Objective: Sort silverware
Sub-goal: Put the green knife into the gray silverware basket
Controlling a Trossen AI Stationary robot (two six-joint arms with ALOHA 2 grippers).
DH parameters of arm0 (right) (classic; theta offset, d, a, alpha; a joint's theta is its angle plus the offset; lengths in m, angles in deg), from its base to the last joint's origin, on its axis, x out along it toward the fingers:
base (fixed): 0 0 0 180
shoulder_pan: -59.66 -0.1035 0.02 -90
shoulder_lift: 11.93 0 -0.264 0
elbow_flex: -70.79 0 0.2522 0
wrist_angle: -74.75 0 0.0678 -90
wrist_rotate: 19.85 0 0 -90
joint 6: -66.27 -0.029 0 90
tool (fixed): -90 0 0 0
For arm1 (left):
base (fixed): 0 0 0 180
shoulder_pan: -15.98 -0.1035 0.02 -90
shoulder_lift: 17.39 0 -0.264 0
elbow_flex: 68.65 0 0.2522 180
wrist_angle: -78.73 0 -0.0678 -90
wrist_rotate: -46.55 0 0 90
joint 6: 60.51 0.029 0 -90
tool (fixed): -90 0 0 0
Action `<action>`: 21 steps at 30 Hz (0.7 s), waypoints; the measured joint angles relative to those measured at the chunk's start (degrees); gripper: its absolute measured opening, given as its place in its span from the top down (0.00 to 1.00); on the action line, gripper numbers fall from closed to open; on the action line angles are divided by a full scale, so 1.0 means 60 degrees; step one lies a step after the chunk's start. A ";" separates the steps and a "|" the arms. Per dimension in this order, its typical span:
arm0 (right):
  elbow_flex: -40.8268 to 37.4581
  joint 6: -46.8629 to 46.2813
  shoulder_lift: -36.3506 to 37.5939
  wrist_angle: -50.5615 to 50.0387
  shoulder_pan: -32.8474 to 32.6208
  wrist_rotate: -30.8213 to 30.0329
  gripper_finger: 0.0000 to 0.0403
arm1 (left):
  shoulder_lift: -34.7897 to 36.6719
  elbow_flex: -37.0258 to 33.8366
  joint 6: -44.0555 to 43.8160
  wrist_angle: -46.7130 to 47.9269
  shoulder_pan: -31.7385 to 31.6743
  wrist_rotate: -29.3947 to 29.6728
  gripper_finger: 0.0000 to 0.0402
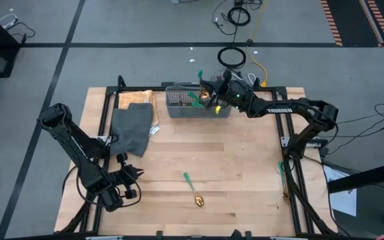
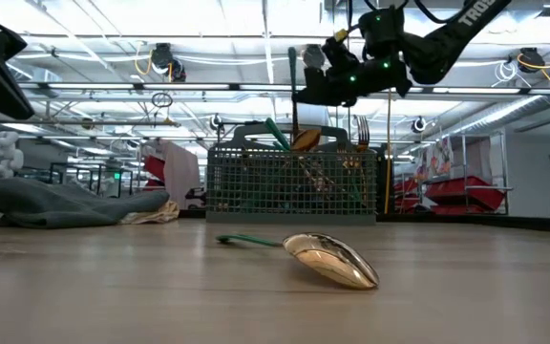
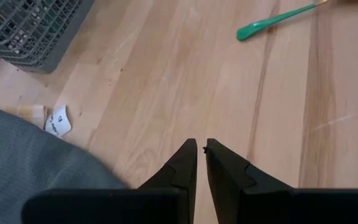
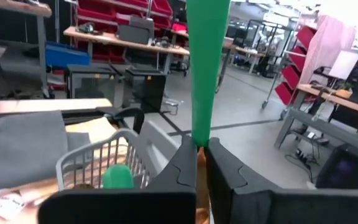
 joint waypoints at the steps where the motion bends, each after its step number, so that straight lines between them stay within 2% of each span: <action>1: -0.0036 -0.0007 -0.0004 -0.0011 -0.0003 -0.0010 1.00 | -0.0001 0.0000 -0.0001 -0.0023 0.0000 0.0026 0.89; 17: -0.0045 -0.0439 -0.0011 -0.0490 0.0058 -0.0040 1.00 | -0.0003 0.0000 -0.0244 -0.0010 0.0000 0.0120 0.89; 21: -0.0042 -0.0362 0.0032 -0.0480 -0.0042 0.0248 0.95 | 0.0000 0.0000 -0.0244 -0.0010 0.0000 0.0120 0.89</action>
